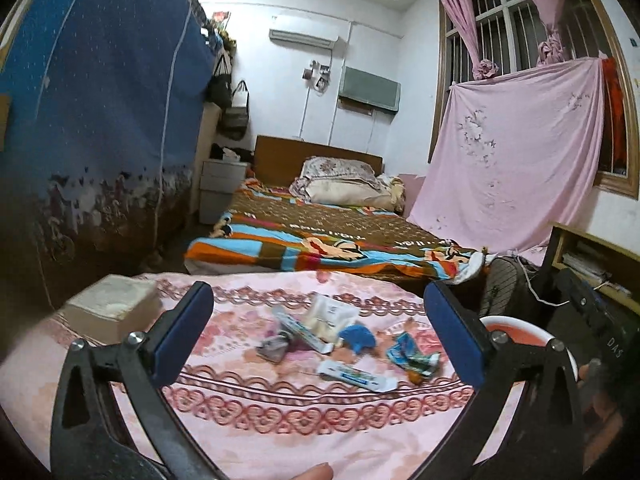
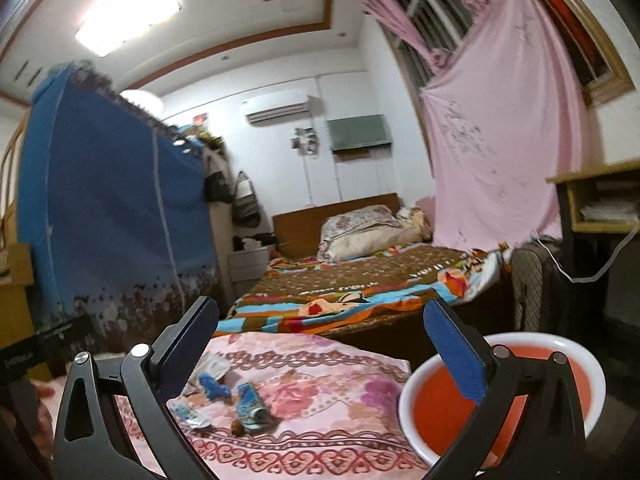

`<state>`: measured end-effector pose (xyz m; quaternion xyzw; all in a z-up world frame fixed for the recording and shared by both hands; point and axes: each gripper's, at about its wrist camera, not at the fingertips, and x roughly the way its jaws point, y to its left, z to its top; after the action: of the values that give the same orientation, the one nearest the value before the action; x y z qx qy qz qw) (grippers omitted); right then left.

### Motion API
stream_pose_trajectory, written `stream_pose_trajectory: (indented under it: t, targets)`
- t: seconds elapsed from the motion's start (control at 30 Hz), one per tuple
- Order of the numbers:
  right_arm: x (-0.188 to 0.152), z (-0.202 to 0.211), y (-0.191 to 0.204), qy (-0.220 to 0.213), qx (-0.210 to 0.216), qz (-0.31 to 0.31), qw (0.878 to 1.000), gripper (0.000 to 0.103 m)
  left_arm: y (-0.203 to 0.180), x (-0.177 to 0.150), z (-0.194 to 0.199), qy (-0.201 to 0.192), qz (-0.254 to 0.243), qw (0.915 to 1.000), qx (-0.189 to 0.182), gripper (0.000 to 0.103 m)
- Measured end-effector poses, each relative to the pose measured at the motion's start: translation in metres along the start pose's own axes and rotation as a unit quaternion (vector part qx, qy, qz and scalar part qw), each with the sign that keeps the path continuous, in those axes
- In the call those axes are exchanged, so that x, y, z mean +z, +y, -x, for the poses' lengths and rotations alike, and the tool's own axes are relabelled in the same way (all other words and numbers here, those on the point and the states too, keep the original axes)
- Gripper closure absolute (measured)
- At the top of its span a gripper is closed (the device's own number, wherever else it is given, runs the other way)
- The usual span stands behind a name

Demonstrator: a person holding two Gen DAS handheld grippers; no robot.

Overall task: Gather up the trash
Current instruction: 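Lower both tools toward the toothpaste tubes on the quilt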

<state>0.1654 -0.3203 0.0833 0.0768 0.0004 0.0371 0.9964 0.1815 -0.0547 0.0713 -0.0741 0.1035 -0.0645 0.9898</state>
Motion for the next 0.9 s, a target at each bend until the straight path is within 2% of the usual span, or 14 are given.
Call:
stream_pose_trajectory:
  t: [0.13, 0.23, 0.4, 0.5, 0.6, 0.67, 0.73, 0.87, 0.9]
  targets:
    - [-0.004, -0.009, 0.02, 0.021, 0.019, 0.045, 0.999, 0.0, 0.002, -0.003, 0.001, 0.007, -0.02, 0.9998, 0.004, 0.011]
    - [-0.01, -0.026, 0.029, 0.068, 0.018, 0.065, 0.995, 0.0, 0.004, -0.008, -0.004, 0.031, -0.026, 0.9992, 0.001, 0.011]
    - [-0.021, -0.061, 0.023, 0.163, 0.029, 0.046, 0.985, 0.0, 0.006, -0.01, -0.015, 0.068, -0.022, 0.9974, -0.011, 0.012]
    - [-0.028, -0.072, 0.017, 0.202, 0.037, 0.026, 0.978, 0.0, 0.004, -0.014, -0.025, 0.099, -0.024, 0.9946, -0.018, 0.013]
    - [-0.032, -0.077, 0.016, 0.22, 0.047, 0.019, 0.974, 0.005, 0.003, -0.02, -0.038, 0.136, -0.023, 0.9901, -0.026, 0.021]
    - [-0.035, -0.082, 0.017, 0.236, 0.053, 0.017, 0.97, 0.011, 0.002, -0.023, -0.045, 0.159, -0.019, 0.9864, -0.038, 0.034]
    - [-0.038, -0.087, 0.019, 0.251, 0.06, 0.018, 0.966, 0.019, 0.001, -0.025, -0.052, 0.181, -0.009, 0.982, -0.052, 0.043]
    - [-0.047, -0.099, 0.025, 0.294, 0.075, 0.025, 0.952, 0.029, -0.002, -0.03, -0.065, 0.216, 0.006, 0.9742, -0.064, 0.061]
    - [-0.049, -0.101, 0.026, 0.302, 0.079, 0.025, 0.95, 0.034, -0.004, -0.032, -0.07, 0.23, 0.011, 0.9709, -0.067, 0.064]
